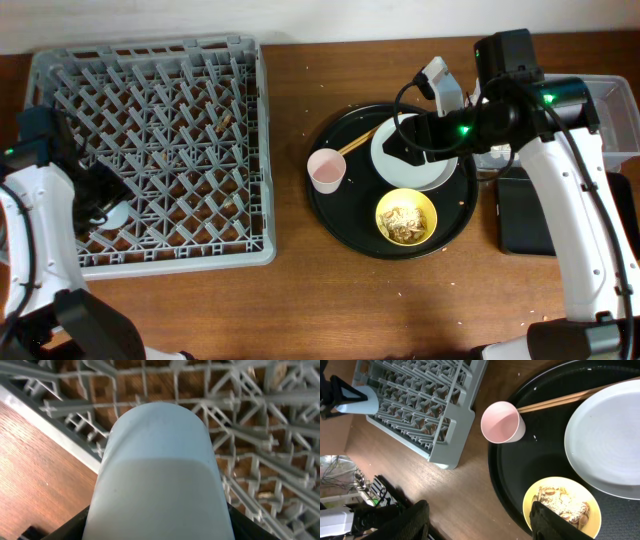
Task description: Sort waste into correct bins and load items into the dishwasher rack
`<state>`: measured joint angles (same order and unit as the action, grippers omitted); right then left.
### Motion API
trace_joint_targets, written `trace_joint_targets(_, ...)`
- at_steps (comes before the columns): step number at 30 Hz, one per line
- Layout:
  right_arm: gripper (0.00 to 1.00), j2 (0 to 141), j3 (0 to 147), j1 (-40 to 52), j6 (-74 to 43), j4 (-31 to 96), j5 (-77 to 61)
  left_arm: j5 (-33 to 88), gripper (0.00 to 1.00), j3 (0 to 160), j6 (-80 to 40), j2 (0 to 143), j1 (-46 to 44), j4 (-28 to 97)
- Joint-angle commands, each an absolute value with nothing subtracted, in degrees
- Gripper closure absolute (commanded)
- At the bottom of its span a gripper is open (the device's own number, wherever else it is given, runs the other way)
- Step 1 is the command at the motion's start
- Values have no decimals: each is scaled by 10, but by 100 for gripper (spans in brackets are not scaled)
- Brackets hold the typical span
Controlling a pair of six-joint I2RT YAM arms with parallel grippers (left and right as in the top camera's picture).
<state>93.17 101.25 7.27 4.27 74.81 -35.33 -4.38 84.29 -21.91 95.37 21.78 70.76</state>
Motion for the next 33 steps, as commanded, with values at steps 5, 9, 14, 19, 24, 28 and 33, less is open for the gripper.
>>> trace_joint_targets(5,34,927,1014,75,40,758,-346,-17,51,853,-183,1001,234,670)
trace_joint_targets(9,34,927,1014,75,40,759,-346,11,40,853,-183,1001,234,678)
trace_joint_targets(14,30,927,1014,75,40,759,-346,24,1,853,-183,1001,234,692)
trace_joint_targets(19,31,941,981,117,40,740,-335,110,11,932,-137,999,234,750)
trace_joint_targets(24,39,984,856,211,-85,528,-140,365,19,1055,25,967,191,776)
trace_joint_targets(28,52,1047,795,221,-140,396,-115,368,17,1059,24,944,132,792)
trace_joint_targets(33,88,1124,796,221,-140,385,-147,408,17,1059,24,945,58,781)
